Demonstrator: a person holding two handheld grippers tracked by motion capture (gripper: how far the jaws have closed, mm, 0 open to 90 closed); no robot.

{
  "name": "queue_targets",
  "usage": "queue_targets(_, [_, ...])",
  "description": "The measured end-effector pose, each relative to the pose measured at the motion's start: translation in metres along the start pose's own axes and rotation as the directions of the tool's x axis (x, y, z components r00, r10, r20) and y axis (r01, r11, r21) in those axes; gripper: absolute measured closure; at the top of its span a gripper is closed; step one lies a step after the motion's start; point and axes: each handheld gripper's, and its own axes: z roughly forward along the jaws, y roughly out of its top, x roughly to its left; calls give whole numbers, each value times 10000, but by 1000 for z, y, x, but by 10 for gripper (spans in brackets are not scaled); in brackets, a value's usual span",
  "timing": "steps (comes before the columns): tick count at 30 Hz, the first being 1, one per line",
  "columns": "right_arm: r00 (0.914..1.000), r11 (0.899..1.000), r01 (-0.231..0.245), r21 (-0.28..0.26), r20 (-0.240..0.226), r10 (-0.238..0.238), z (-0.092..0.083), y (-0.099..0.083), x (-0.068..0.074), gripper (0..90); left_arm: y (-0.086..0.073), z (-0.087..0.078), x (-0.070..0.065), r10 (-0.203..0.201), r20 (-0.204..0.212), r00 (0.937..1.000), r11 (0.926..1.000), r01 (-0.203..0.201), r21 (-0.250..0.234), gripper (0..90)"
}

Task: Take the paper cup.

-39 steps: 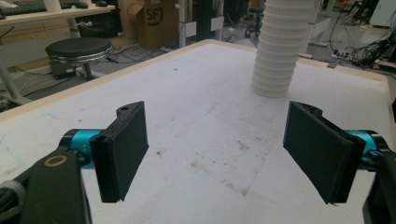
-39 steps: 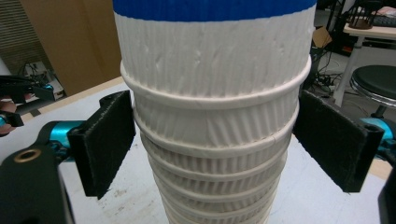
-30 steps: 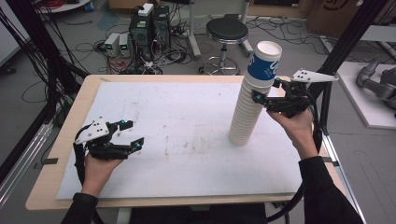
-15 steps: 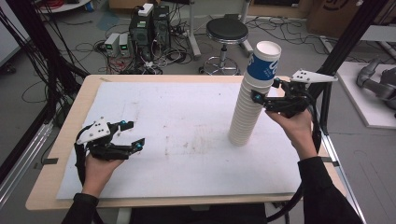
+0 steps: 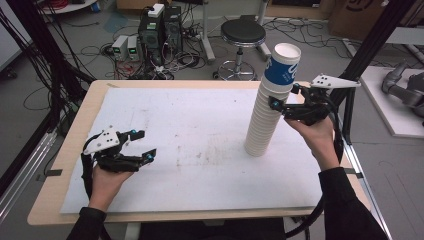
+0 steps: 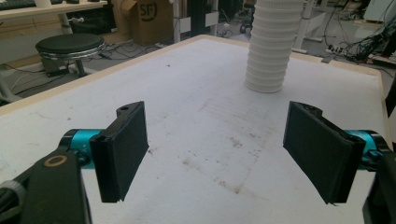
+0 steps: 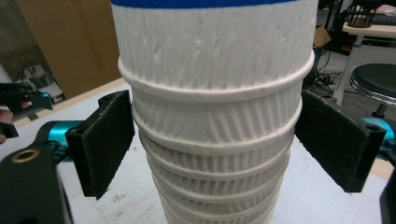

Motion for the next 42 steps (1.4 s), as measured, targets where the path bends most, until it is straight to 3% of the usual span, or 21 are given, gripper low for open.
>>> queue_targets(15, [9999, 9999, 120, 43, 40, -120, -3, -1, 2, 129, 6, 2, -1, 71, 86, 9999, 9999, -71, -102, 219])
queue_targets(19, [9998, 9998, 204, 2, 83, -204, -3, -2, 3, 130, 18, 6, -4, -113, 452, 9989, 9994, 128, -336, 219])
queue_targets(22, [9998, 9999, 161, 21, 69, -161, -5, -2, 2, 130, 31, 11, -9, 23, 755, 9971, 9996, 0, -300, 219])
queue_targets(30, [9999, 9999, 155, -42, 71, -155, -6, -3, 3, 131, 69, 30, -24, 301, 1671, 9855, 9989, -238, -392, 219])
queue_targets(34, [9998, 9998, 155, -91, 86, -154, -5, -4, 2, 131, 82, 35, -28, 512, 1797, 9824, 9977, -422, -538, 219])
queue_targets(42, [9998, 9998, 192, -66, 89, -191, -6, -4, 2, 133, 101, 41, -24, 392, 1931, 9804, 9967, -245, -780, 219])
